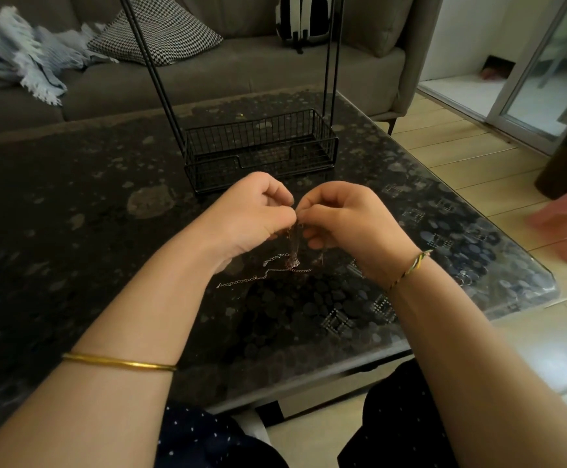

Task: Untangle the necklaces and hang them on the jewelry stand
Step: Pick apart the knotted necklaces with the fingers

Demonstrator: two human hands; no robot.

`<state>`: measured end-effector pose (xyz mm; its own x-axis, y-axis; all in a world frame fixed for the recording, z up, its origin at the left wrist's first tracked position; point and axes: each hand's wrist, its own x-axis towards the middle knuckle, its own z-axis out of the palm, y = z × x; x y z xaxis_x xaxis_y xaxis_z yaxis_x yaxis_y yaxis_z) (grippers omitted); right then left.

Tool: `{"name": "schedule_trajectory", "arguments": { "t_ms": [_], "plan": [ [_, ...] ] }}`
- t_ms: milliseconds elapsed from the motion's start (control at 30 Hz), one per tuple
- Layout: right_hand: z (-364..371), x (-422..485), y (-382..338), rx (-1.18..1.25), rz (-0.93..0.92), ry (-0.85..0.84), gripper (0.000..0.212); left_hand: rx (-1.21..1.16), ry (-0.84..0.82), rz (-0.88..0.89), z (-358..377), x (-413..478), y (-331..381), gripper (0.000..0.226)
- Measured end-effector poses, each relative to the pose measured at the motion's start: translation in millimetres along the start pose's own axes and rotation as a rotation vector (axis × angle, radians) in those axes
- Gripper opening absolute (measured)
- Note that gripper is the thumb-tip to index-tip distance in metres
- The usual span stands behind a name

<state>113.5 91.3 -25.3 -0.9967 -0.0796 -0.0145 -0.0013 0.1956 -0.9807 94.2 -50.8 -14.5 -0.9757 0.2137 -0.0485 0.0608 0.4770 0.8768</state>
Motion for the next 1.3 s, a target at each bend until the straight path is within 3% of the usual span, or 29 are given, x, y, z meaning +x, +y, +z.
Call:
{"name": "schedule_trajectory", "arguments": {
  "t_ms": [167, 333, 567, 933, 1067, 1233, 1300],
  "plan": [
    [3.6, -1.0, -1.5, 0.347, 0.175, -0.055, 0.017, 0.055, -0.048, 0.045, 0.9, -1.7, -0.9, 0.023],
    [6.1, -1.1, -3.8, 0.539, 0.259, -0.066, 0.018, -0.100, -0.047, -0.024, 0.3, -2.1, 4.3, 0.017],
    [7.8, -0.4, -0.6, 0.294, 0.082, 0.035, 0.017, -0.294, -0.066, -0.175, -6.2, -6.5, 3.4, 0.013],
    [11.0, 2.3, 1.1, -0.018, -0.030, 0.112, 0.015, -0.023, -0.054, -0.098, 0.4, -2.1, 0.3, 0.016],
    [14.0, 2.6, 1.3, 0.043, 0.004, 0.127, 0.018, 0.075, -0.031, -0.016, 4.9, -1.3, 2.2, 0.018],
    [12.3, 4.6, -3.8, 0.402, 0.165, 0.058, 0.007, 0.102, 0.083, 0.101, 8.1, -0.5, 3.8, 0.018],
    [10.5, 5.2, -5.0, 0.355, 0.155, 0.042, 0.011, 0.059, 0.106, 0.098, 7.3, -1.4, 5.1, 0.018]
  ]
}}
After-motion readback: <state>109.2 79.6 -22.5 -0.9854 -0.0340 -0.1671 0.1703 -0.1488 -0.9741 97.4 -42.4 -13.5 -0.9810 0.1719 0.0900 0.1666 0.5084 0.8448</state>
